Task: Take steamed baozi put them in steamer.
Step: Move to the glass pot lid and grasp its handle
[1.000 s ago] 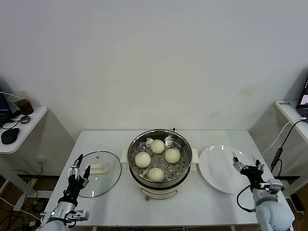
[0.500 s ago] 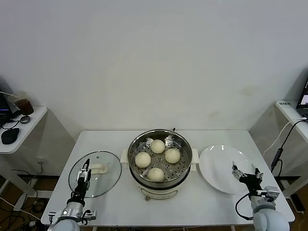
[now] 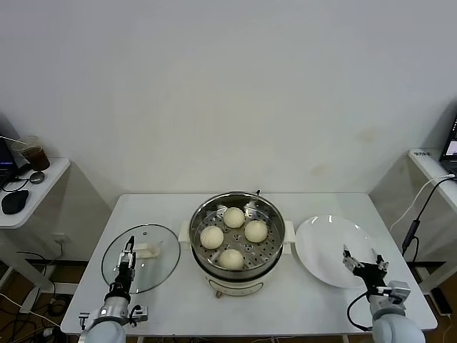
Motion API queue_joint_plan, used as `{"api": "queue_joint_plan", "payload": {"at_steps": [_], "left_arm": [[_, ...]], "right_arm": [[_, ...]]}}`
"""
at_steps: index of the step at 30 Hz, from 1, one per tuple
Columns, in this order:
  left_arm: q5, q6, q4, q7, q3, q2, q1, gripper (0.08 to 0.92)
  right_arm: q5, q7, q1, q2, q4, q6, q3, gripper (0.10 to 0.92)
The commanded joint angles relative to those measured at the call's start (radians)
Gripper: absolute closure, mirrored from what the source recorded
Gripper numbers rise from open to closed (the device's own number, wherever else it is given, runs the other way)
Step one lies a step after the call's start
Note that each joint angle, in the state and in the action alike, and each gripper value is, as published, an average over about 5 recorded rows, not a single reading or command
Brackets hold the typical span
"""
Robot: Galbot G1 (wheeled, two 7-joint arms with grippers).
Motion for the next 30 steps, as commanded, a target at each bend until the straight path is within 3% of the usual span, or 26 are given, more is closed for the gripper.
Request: {"api": "queue_joint_plan", "payload": {"at_steps": [1, 30], "left_arm": [[-0.003, 0.021, 0.049, 0.002, 0.012, 0.0, -0.033, 0.177], [-0.027, 0.019, 0.195, -0.024, 0.034, -0.007, -0.152, 0.177]], "right_arm": [[-0.009, 0.001, -0.002, 0.004, -0.002, 0.002, 0.0, 0.203], [-0.022, -0.002, -0.016, 0.01, -0.007, 0.019, 0.005, 0.203]]}}
